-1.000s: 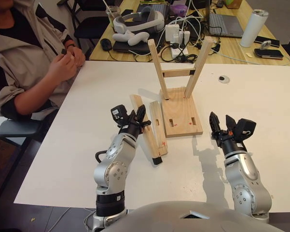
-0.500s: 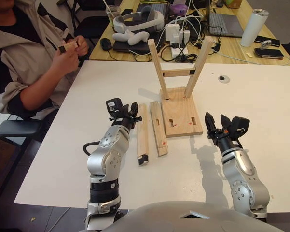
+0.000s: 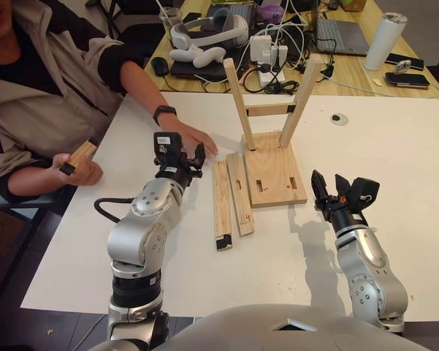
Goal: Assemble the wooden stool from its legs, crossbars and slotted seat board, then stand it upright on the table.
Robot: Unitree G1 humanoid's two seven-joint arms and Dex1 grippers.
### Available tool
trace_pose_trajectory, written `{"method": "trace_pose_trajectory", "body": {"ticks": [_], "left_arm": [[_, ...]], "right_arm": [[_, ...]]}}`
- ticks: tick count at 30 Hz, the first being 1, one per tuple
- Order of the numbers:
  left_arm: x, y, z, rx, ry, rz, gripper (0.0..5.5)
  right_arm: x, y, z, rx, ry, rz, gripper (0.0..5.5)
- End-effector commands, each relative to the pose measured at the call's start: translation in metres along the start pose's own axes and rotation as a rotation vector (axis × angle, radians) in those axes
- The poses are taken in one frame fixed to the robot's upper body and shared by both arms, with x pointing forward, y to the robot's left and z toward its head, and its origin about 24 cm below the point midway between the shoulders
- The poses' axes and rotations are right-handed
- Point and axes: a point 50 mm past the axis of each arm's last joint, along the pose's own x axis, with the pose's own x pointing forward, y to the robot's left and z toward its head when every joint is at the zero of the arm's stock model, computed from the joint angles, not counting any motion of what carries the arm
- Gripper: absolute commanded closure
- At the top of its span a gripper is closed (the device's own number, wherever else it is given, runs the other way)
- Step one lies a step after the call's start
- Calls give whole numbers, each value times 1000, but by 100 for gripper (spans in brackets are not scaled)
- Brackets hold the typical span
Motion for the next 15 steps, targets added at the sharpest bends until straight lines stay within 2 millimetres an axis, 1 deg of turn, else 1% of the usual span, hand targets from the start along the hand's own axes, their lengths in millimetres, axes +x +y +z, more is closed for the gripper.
{"method": "trace_pose_trajectory", "body": {"ticks": [1,4,7,10,15], "left_arm": [[-7,-8,6,-112,-77,15,267],[-8,-17,6,-215,-124,-26,267],[-10,-18,-1,-293,-140,-41,267],[-13,-21,-8,-314,-126,-57,267],[-14,-20,-18,-334,-101,-55,267]], "right_arm": [[1,1,1,12,7,3,222],[2,1,0,13,9,5,222],[2,1,0,12,8,8,222],[2,1,0,13,5,6,222],[2,1,1,16,5,8,222]]}}
